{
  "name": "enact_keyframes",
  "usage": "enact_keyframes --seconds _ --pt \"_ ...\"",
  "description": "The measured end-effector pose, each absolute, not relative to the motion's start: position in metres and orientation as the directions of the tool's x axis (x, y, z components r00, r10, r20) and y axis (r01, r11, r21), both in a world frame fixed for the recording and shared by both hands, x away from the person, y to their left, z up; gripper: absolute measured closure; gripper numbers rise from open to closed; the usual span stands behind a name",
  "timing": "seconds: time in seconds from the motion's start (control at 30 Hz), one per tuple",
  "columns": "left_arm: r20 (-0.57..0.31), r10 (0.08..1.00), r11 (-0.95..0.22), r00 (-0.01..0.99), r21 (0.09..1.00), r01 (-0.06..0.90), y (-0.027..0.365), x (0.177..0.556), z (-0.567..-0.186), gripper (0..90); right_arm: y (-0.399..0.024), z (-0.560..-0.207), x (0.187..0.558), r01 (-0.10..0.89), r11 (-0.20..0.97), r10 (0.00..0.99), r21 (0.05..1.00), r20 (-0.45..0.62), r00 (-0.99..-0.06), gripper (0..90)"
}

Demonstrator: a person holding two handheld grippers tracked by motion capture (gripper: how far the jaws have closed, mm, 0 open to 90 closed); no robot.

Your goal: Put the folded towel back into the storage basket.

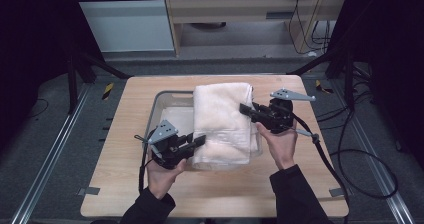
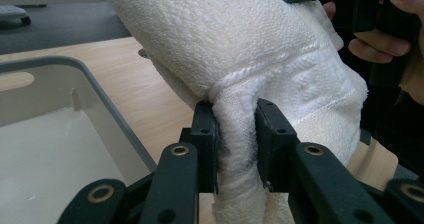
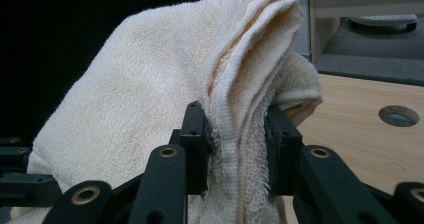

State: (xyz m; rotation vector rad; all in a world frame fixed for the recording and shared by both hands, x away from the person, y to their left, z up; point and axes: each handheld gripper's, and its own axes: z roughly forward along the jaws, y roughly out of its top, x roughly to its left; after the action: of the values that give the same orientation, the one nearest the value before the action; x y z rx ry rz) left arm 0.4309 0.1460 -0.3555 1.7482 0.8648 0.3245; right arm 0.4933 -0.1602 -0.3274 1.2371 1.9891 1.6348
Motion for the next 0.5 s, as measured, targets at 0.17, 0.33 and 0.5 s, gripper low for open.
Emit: enact_keyframes --seconds 0.17,0.33,0.5 --pt "-0.191 0.703 -0.118 0.685 0.919 0.377 0.153 0.430 -0.350 72.1 -0.151 -0.320 0.495 0.423 -0.009 0.751 0.906 0.285 -0.595 68.0" --pt "-0.192 0.716 -0.109 0.672 0.919 0.379 0.162 0.432 -0.348 72.1 -0.142 -0.317 0.498 0.416 -0.006 0.752 0.909 0.279 -0.598 67.9" --pt "-0.189 0.732 -0.104 0.655 0.919 0.381 0.168 0.433 -0.347 72.1 -0.133 -0.319 0.502 0.419 -0.007 0.751 0.908 0.281 -0.597 67.9"
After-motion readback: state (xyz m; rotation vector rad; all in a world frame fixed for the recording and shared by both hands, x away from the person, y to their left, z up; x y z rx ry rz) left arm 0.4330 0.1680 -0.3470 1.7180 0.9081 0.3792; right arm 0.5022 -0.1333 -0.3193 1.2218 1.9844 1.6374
